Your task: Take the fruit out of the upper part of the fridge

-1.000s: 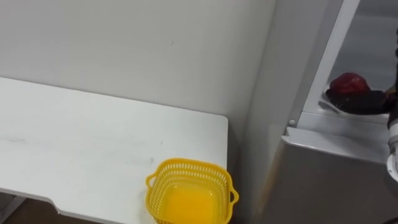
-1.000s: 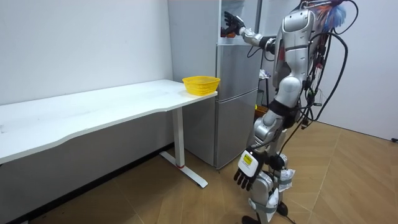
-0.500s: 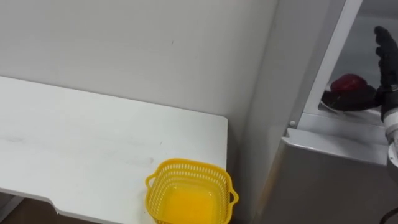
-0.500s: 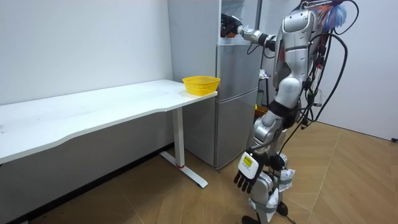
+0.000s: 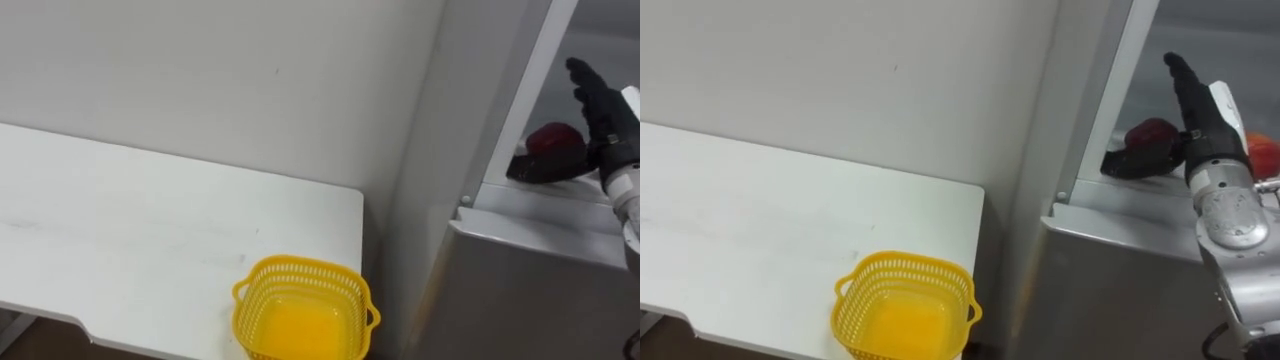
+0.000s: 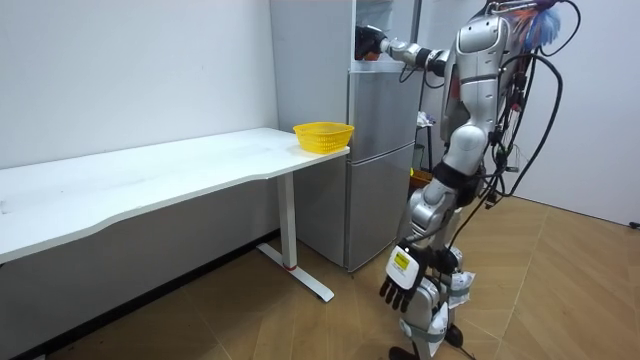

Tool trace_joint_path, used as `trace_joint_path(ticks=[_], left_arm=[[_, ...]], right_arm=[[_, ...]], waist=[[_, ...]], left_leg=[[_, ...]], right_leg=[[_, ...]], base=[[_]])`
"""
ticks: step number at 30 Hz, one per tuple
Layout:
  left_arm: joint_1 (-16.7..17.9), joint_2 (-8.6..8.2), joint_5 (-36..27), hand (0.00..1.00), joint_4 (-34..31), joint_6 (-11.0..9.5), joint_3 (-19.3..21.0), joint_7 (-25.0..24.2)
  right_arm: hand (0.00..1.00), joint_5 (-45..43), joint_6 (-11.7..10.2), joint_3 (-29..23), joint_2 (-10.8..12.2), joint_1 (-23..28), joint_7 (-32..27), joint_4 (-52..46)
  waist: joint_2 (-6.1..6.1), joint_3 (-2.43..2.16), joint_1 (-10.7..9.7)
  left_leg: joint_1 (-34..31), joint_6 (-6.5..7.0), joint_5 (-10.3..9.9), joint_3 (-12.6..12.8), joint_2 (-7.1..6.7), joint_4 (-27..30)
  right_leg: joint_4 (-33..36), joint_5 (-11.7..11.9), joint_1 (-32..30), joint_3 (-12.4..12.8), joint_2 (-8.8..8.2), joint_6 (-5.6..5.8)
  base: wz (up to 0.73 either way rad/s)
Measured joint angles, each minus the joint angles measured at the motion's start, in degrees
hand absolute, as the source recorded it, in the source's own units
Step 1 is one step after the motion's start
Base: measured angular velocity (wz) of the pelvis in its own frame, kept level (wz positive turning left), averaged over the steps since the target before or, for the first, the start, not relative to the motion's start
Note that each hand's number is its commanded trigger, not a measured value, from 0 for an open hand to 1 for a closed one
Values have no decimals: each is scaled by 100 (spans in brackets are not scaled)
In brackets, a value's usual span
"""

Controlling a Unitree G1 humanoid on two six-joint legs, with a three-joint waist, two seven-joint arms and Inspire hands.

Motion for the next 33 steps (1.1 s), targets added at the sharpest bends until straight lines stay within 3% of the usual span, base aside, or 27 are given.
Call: trace_joint_path(ticks=[8, 9, 10, 16, 21, 22, 23, 33], left_arm=[[20, 21, -1, 0, -13, 0, -11, 39], [42, 21, -3, 0, -12, 0, -11, 39], [67, 36, -6, 0, -12, 0, -25, 39], [94, 101, -12, 0, -13, 1, -69, 21], [76, 130, -12, 0, -12, 41, -70, 17], [70, 134, -12, 0, -11, 44, -70, 20], [68, 135, -12, 0, -10, 45, -70, 22], [57, 161, -12, 0, -4, 121, -123, 43]], right_arm=[[0, 281, 65, 9, 0, -166, 464, 511], [0, 299, 65, 14, 0, -166, 509, 568], [0, 314, 65, 30, 0, -166, 527, 663], [0, 524, 68, 29, -2, -168, 642, 987], [0, 975, 67, 27, -38, -175, 824, 1326], [35, 1031, 67, 27, -40, -176, 890, 1345], [100, 1048, 67, 27, -40, -176, 917, 1348], [100, 1100, 57, 28, -49, -344, 981, 1592]], waist=[[-24, -15, 7], [-29, -7, 7], [-14, 33, -7], [-109, -3, -26], [-91, 5, -24], [-83, 10, -25], [-79, 10, -26], [-46, 26, -38]], left_leg=[[83, -1, 0, 0, 2, -66], [130, -1, -1, -2, 2, -75], [161, -1, -1, -14, 0, -84], [169, -3, -1, -74, -14, -54], [252, -3, -1, -127, -27, -67], [252, -3, -1, -131, -27, -65], [252, -3, -1, -132, -28, -63], [254, -3, 0, -137, -31, -68]], right_leg=[[-4, 0, 109, -47, -2, 0], [-11, 0, 157, -55, -3, 0], [-22, 0, 197, -119, -10, 0], [-118, 3, 300, -271, -15, -5], [-133, 0, 387, -270, -19, -3], [-133, 0, 387, -269, -18, -3], [-132, 0, 387, -269, -18, -3], [-140, 0, 389, -266, -18, -3]], base=[[1], [3], [6], [6], [4], [0], [0], [0]])
